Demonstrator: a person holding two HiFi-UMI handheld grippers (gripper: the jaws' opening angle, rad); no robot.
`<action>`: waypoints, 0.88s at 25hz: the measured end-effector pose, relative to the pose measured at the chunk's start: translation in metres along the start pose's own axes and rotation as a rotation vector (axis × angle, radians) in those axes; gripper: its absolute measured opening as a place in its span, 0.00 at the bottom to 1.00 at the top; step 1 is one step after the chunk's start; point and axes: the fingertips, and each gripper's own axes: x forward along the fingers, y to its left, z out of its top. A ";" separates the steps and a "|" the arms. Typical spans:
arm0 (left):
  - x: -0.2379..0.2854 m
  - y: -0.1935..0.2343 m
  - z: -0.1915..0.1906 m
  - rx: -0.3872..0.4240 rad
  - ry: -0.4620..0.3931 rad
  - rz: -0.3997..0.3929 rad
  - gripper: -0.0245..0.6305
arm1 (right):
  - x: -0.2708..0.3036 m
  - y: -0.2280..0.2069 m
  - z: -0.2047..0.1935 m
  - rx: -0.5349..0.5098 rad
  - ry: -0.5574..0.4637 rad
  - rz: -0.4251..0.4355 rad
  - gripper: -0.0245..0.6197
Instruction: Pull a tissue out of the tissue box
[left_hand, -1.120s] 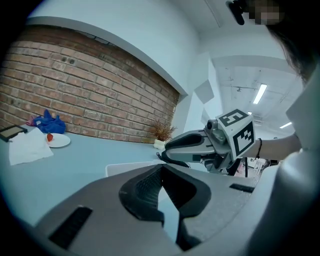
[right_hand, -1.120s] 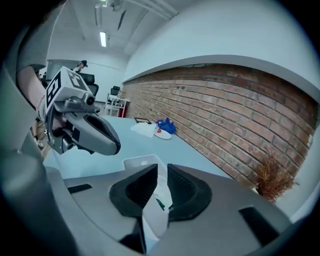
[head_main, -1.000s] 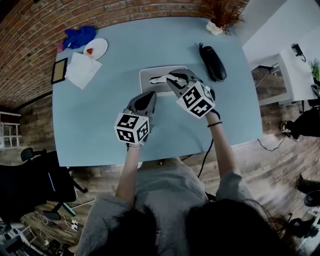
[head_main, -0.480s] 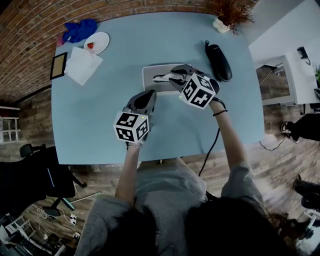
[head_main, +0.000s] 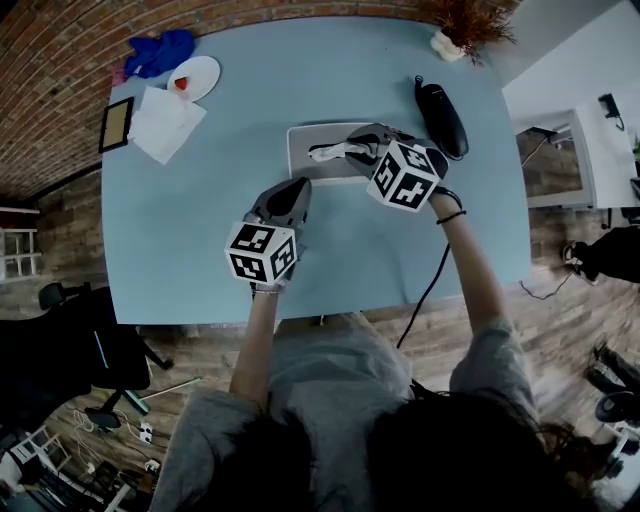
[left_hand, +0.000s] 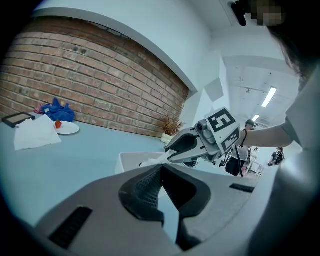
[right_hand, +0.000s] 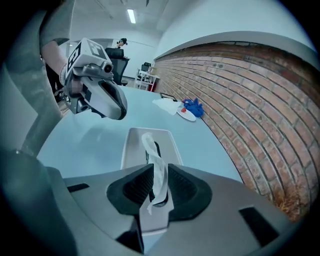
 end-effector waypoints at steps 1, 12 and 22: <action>0.000 0.000 0.000 -0.001 0.000 0.000 0.04 | 0.002 -0.001 0.000 -0.009 0.007 -0.007 0.16; -0.003 0.002 0.006 0.005 -0.009 -0.003 0.04 | -0.003 -0.009 0.006 -0.047 0.023 -0.055 0.04; -0.002 -0.010 0.018 0.027 -0.030 -0.035 0.04 | -0.027 -0.025 0.035 -0.047 -0.033 -0.107 0.04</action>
